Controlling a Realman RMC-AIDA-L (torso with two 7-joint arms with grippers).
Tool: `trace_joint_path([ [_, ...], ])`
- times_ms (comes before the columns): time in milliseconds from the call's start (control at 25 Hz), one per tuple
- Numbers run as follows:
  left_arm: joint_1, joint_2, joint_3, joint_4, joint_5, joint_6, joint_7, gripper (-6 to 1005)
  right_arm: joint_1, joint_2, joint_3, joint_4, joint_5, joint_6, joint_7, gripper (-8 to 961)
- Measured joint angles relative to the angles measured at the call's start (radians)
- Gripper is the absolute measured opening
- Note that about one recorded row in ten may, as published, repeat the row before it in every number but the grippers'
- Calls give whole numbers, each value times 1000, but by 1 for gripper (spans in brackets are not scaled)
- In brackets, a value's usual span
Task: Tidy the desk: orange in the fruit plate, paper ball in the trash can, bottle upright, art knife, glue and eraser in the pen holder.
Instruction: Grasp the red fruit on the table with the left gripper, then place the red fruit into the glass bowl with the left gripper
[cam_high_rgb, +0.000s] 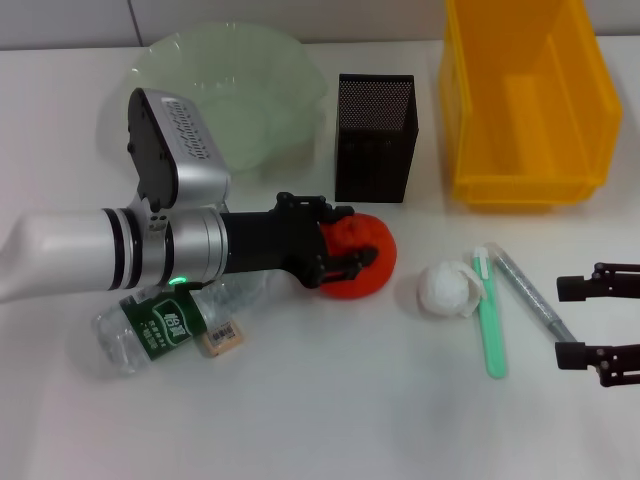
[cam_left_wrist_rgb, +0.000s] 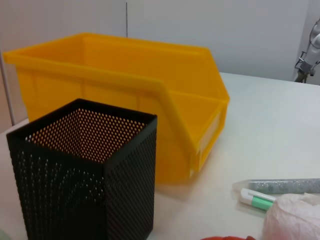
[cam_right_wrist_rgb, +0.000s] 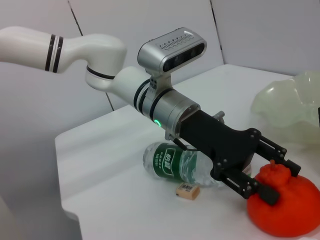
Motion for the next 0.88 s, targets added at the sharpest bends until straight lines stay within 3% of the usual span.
trace_joint_path([
  [280,34,0,-7,21,-5,29,-5,639,-1,2,0,1,0,1,0,749],
  [440,76,6,-9,74,-43,80,-10,415,1,2,4,1,0,1,-2,747],
  [600,113,12,-42,116,-63,154,-16,286,5,5,5,1,0,0,-2,746],
  [680,147,17,-120,160,-60,235,-50,222,6,7,5,1,0,-1,-2,745],
  [880,212,38,-269,273,-49,303,-123,190,7,9,5,1,1,-2,-3,743],
])
